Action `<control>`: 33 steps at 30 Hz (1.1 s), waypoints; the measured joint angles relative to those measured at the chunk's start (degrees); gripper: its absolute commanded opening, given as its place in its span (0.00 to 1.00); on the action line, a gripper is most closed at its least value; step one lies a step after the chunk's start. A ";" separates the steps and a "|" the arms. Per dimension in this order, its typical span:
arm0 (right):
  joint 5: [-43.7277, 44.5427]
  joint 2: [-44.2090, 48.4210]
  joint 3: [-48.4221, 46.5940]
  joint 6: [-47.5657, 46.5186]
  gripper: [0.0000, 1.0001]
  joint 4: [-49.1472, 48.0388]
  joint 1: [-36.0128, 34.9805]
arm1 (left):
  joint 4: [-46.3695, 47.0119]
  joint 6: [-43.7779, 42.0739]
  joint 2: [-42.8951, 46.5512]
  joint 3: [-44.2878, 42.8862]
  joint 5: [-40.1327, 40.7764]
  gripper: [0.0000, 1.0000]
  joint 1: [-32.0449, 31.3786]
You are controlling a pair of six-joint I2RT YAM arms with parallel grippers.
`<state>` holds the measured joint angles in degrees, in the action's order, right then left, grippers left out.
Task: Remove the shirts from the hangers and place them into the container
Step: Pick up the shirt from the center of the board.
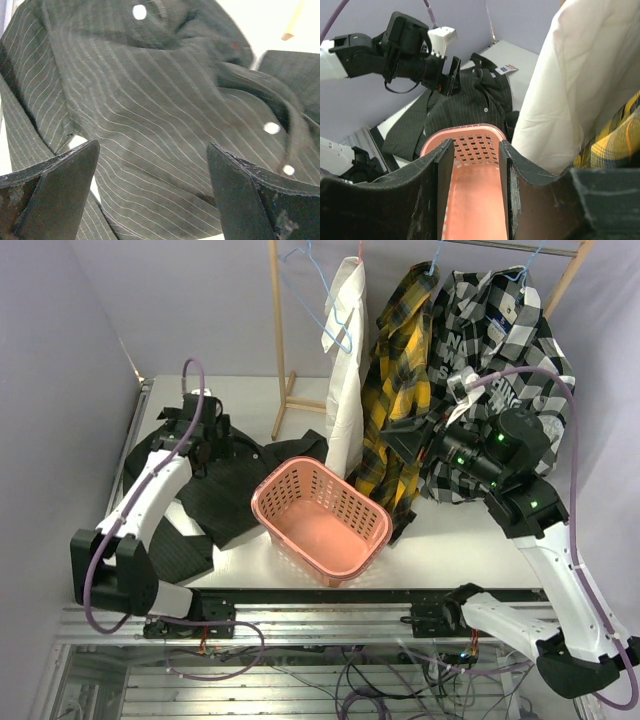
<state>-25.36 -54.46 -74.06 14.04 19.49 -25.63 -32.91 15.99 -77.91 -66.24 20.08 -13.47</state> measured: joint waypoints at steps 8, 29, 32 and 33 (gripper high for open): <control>2.54 4.33 2.93 -1.88 0.41 4.07 0.00 | 1.33 0.31 -6.56 -0.13 -8.02 0.99 12.48; 4.83 6.67 7.67 -3.39 0.40 6.21 0.00 | 13.51 -1.29 -20.50 2.75 -24.35 0.99 12.61; 5.14 6.80 7.67 -3.54 0.40 6.36 0.00 | 13.44 -0.96 -20.68 2.64 -24.35 0.99 12.61; 5.31 6.84 7.67 -3.61 0.40 6.43 0.00 | 13.29 -0.96 -21.00 2.43 -24.37 0.99 12.61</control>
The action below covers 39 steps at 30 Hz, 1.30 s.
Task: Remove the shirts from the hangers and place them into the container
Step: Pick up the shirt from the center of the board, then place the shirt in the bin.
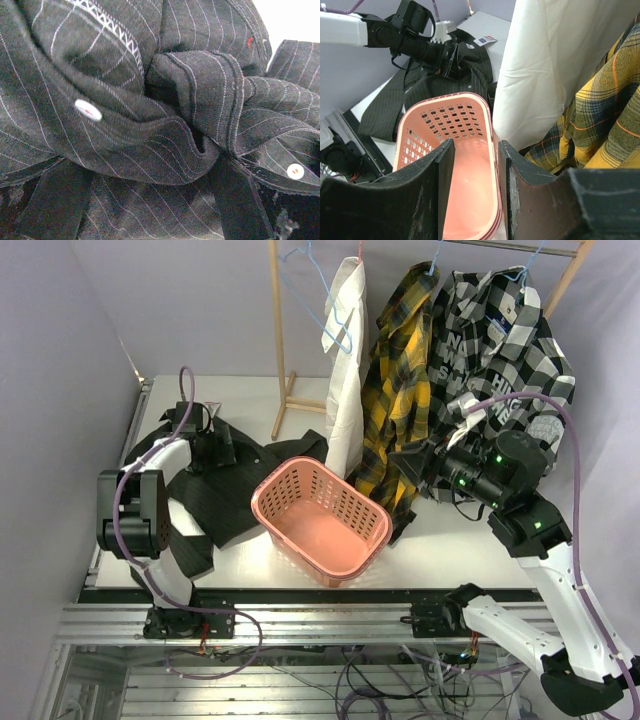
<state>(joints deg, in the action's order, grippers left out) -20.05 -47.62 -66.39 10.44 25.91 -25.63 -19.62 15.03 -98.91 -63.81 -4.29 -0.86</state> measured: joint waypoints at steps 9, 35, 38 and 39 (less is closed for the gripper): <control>1.60 1.29 0.33 -0.85 0.41 0.55 0.02 | -3.08 -0.90 -8.81 -5.53 -1.20 0.60 0.09; 8.98 4.42 5.44 2.99 0.40 0.33 0.02 | -9.31 3.13 17.68 -22.93 -9.14 0.07 -0.04; 9.44 4.42 6.25 4.07 0.40 -0.04 0.02 | -9.42 5.29 20.68 -29.62 -10.36 0.07 -0.61; 9.51 4.42 6.54 4.35 0.40 -0.35 0.02 | -9.60 5.81 21.18 -32.11 -10.49 0.07 -1.05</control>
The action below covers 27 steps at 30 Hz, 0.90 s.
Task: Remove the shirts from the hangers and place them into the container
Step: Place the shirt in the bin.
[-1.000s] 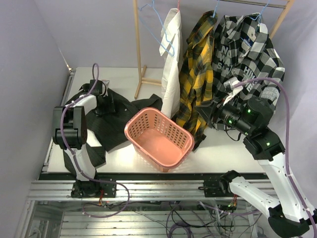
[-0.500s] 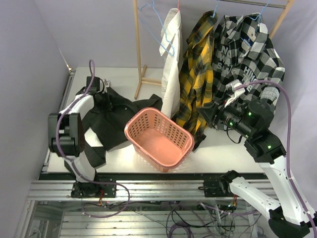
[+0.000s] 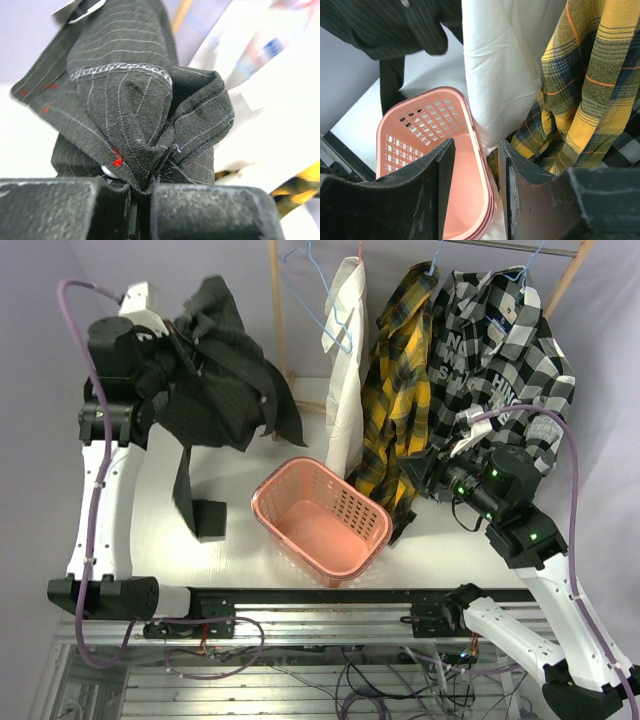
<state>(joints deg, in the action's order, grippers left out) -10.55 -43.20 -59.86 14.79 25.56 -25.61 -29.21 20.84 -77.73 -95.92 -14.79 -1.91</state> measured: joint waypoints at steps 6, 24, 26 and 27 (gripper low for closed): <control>0.07 0.09 1.03 1.33 0.40 -1.70 -0.02 | -0.66 3.08 0.17 -17.20 -1.40 0.07 -3.23; -0.37 0.83 1.49 3.69 0.40 -3.45 -0.02 | 24.02 30.14 -12.07 -50.82 -14.14 0.07 -3.82; -0.35 1.07 1.49 3.72 0.40 -3.43 0.00 | 26.03 31.93 -12.48 -51.04 -13.84 0.07 -3.82; -0.35 1.20 1.49 3.72 0.40 -3.43 0.00 | 27.15 32.98 -12.66 -51.04 -13.68 0.07 -3.82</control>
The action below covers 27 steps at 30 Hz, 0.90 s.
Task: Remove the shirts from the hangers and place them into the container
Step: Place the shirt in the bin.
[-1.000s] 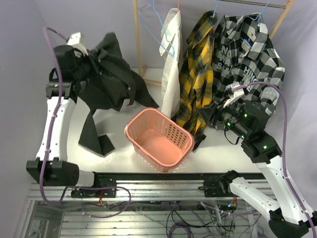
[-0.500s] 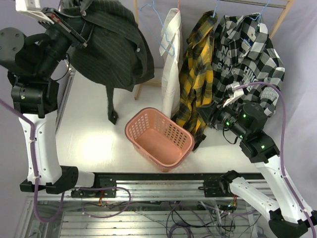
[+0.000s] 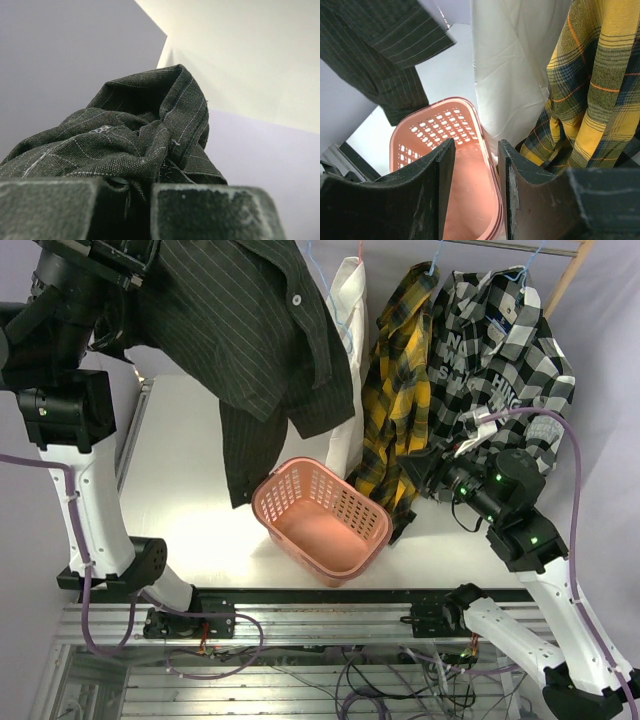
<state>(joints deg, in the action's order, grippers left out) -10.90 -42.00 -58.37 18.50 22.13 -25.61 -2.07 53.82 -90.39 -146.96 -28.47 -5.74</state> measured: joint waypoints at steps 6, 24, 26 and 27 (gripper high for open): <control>0.20 0.50 0.00 0.00 0.40 0.02 0.00 | 7.89 8.13 -2.86 -1.29 0.04 0.07 0.00; 0.15 0.09 0.00 1.01 0.40 0.02 0.00 | 15.23 15.47 -2.01 -4.46 6.01 0.07 0.00; 0.13 0.11 0.00 1.09 0.40 0.02 0.00 | 16.55 16.81 -1.01 -4.13 6.01 0.07 0.00; 0.09 0.11 0.00 1.22 0.40 0.02 -0.02 | 17.03 17.35 -0.57 -3.93 6.01 0.07 0.00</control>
<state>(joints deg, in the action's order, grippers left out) -10.81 -41.89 -58.37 19.73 22.15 -25.63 14.96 71.18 -90.96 -150.89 -22.46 -5.74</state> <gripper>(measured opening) 0.399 0.112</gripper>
